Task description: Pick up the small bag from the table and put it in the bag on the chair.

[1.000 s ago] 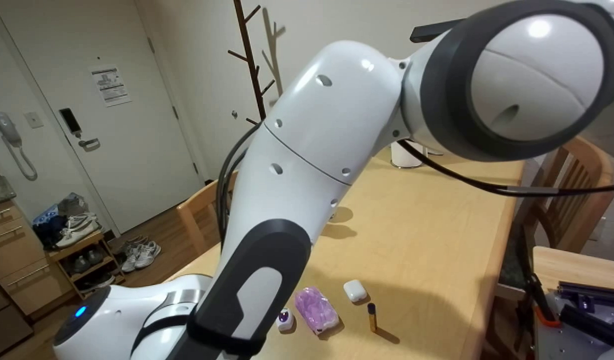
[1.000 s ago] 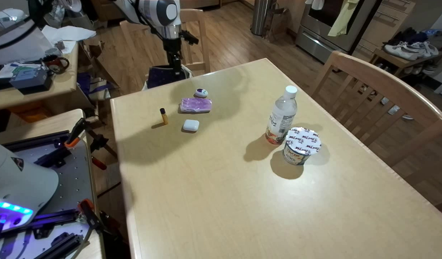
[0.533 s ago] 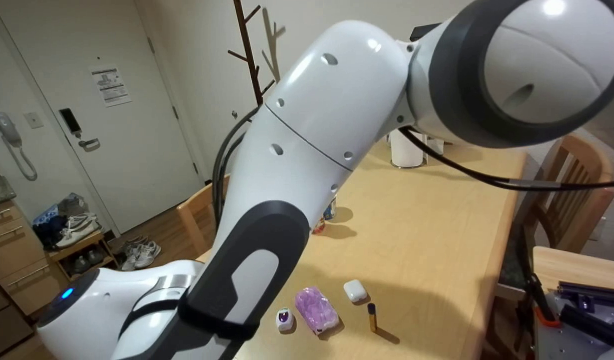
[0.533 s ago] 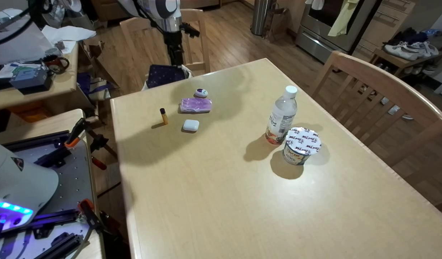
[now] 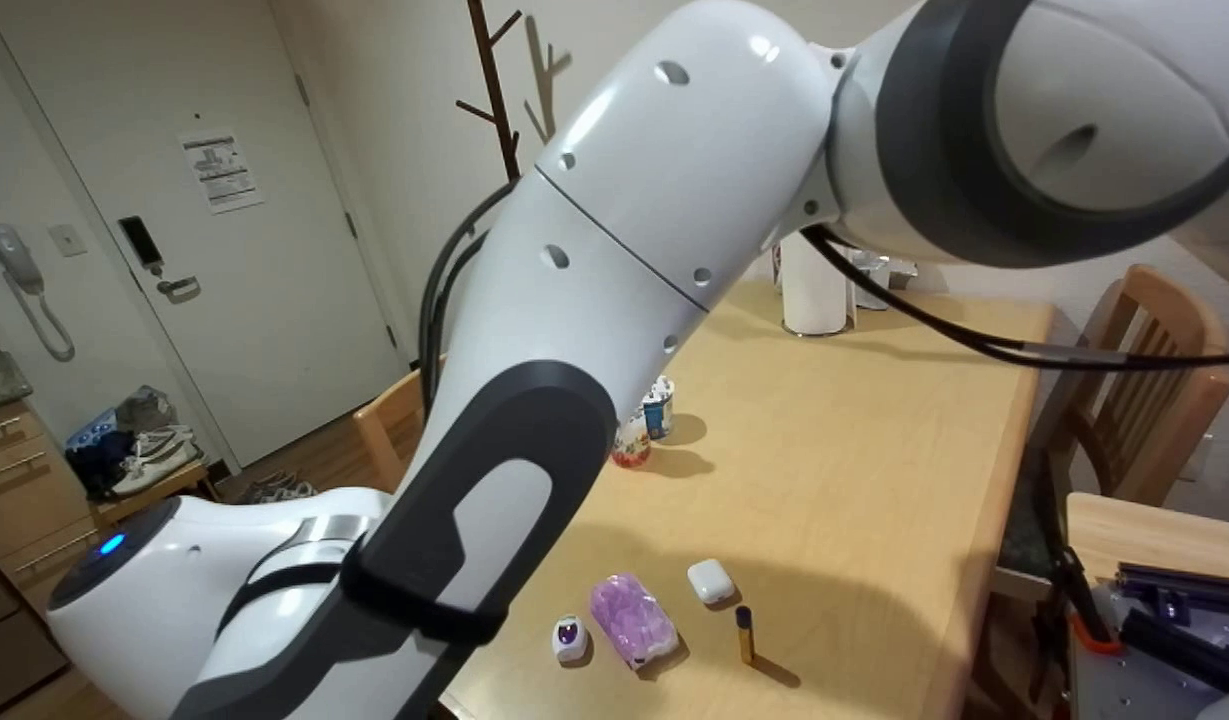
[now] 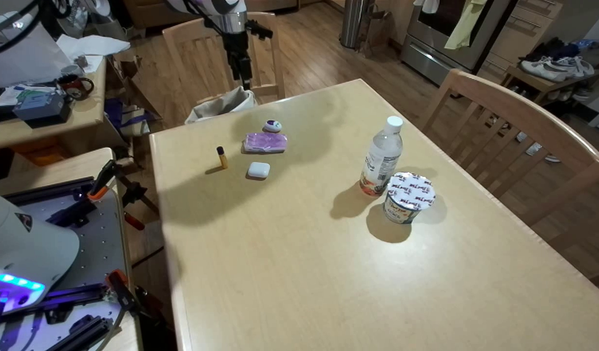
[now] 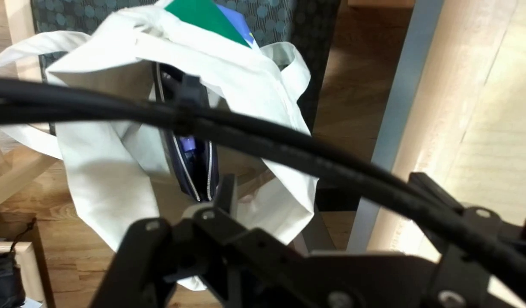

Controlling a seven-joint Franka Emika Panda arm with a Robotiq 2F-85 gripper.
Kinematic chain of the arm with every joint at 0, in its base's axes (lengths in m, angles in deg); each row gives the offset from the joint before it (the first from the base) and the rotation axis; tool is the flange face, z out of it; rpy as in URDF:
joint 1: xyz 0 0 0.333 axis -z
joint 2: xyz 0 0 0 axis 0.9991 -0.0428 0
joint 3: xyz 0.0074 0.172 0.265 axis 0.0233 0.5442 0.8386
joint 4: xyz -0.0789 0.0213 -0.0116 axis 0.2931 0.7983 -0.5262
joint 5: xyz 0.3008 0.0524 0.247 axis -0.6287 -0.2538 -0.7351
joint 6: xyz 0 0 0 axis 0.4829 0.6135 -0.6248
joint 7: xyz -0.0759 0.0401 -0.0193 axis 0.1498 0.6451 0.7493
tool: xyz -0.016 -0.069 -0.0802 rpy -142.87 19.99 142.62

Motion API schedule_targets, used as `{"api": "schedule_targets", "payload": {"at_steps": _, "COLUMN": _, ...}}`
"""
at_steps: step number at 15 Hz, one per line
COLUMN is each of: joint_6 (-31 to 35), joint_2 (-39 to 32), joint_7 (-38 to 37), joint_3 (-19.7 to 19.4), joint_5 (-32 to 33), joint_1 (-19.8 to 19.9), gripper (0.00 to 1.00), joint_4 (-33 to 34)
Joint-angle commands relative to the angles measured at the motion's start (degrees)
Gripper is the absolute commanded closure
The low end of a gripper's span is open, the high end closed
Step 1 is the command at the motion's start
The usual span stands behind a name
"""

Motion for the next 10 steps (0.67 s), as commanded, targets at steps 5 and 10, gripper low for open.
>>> {"api": "schedule_targets", "payload": {"at_steps": 5, "joint_6": -2.57, "joint_2": 3.83, "joint_7": -1.87, "joint_3": -1.01, "joint_5": -1.51, "joint_1": -0.74, "gripper": 0.0, "joint_4": -1.42}}
{"api": "schedule_targets", "payload": {"at_steps": 10, "joint_6": -2.35, "joint_2": 2.49, "joint_7": -3.59, "joint_3": -1.45, "joint_5": -0.57, "joint_1": -1.19, "gripper": 0.0, "joint_4": 0.35}}
